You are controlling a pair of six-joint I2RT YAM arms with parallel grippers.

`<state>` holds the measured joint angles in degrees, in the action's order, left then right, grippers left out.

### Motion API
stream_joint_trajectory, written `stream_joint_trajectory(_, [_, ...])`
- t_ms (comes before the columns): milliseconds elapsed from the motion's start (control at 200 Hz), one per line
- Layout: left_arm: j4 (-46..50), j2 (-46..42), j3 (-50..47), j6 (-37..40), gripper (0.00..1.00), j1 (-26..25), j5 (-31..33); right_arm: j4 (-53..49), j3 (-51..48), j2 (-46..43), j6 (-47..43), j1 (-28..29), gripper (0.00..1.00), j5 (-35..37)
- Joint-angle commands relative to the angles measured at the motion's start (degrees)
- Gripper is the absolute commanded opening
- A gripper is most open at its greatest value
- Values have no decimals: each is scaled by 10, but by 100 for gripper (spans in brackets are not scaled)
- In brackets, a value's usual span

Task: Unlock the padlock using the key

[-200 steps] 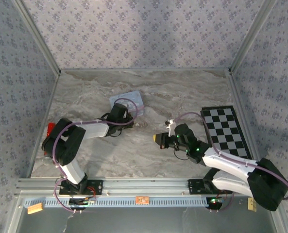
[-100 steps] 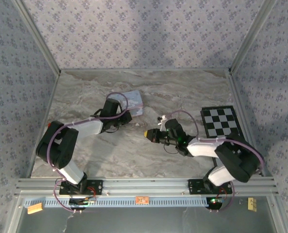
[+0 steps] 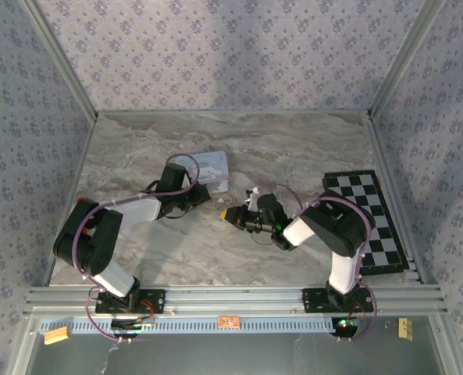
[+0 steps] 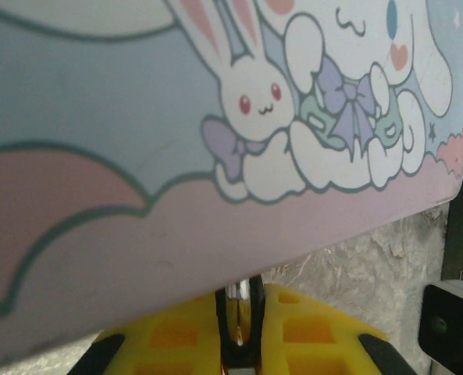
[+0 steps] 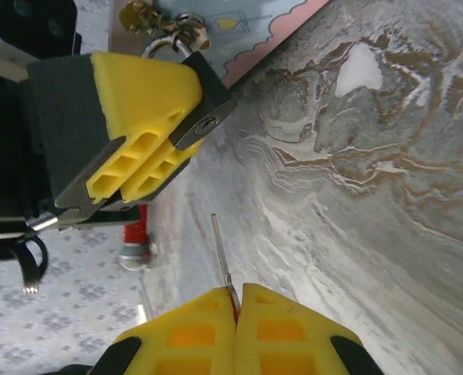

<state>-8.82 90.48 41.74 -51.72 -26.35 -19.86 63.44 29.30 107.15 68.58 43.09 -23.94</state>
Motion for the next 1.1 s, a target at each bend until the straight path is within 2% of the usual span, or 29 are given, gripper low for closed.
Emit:
stream_joint_trajectory(0, [-46, -28, -5, -15, 0, 2, -35, 120, 10, 43, 58, -3, 0, -19])
stream_joint_trajectory(275, [-77, -30, -27, -36, 0, 9, -60, 140, 22, 57, 70, 4, 0, -22])
stream_joint_trajectory(415, [-85, -35, -35, -40, 0, 14, -66, 165, 28, 83, 108, 5, 0, -18])
stream_joint_trajectory(560, [-117, -38, -42, -62, 0, 23, -86, 165, 35, 61, 117, 8, 0, -13])
stream_joint_trajectory(1094, [-193, -55, -75, -117, 0, 36, -107, 165, 31, 62, 173, 3, 0, 9])
